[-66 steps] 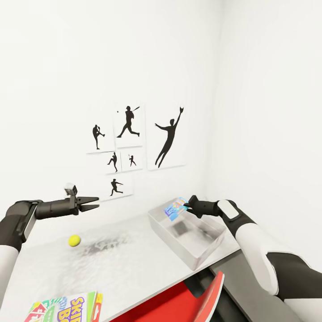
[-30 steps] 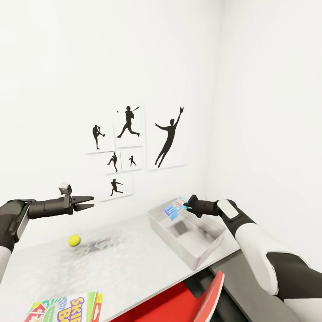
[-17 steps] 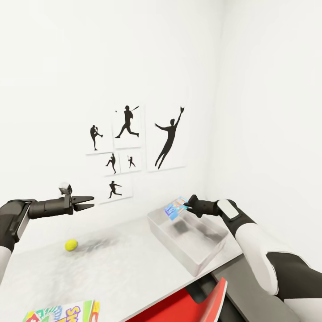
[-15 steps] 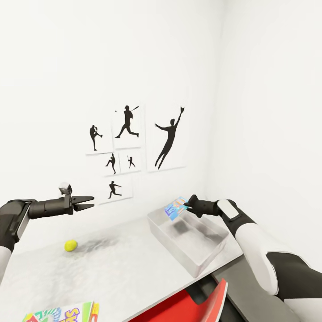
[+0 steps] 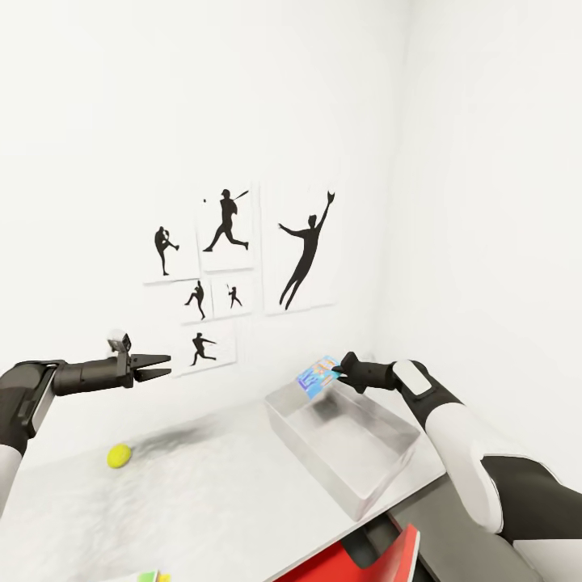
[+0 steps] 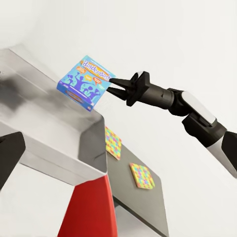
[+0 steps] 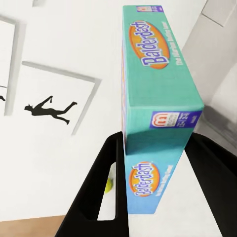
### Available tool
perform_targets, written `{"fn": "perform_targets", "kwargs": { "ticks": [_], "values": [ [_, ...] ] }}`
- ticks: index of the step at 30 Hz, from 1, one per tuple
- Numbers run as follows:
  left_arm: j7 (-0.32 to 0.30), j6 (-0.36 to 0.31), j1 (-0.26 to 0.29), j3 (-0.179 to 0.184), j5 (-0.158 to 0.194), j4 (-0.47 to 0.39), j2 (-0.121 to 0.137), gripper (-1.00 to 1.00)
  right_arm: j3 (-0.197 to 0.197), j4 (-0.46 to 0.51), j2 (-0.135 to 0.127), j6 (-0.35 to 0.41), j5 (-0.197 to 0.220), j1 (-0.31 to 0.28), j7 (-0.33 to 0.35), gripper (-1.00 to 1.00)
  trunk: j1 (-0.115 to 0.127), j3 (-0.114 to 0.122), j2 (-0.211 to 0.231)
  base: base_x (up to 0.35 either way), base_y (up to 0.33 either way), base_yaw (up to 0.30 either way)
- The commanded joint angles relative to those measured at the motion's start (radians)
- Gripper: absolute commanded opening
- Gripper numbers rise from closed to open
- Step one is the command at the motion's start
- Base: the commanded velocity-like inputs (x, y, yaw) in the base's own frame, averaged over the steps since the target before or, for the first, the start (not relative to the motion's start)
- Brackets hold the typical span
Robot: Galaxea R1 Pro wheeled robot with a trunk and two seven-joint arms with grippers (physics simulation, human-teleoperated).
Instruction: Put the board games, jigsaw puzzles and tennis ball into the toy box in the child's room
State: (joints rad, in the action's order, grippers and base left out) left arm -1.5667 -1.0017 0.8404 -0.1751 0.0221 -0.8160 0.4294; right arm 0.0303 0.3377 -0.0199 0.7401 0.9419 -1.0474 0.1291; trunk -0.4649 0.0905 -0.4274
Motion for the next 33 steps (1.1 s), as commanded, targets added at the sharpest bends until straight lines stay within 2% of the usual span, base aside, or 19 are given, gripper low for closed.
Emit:
{"fn": "perform_targets", "kwargs": {
  "ticks": [1,33],
  "values": [
    [-0.004,-0.011,0.0,0.0,-0.001,0.0,0.0,1.0,0.003,0.0,0.0,0.004,-0.007,0.0,0.006,-1.0,0.0,0.0,-0.001,0.118,-0.001,0.0],
    [-0.004,-0.012,0.0,0.006,0.002,-0.003,-0.003,1.0,0.001,-0.001,0.0,0.004,-0.01,0.0,0.004,-1.0,0.0,0.0,-0.001,0.01,0.0,0.0]
  ]
}}
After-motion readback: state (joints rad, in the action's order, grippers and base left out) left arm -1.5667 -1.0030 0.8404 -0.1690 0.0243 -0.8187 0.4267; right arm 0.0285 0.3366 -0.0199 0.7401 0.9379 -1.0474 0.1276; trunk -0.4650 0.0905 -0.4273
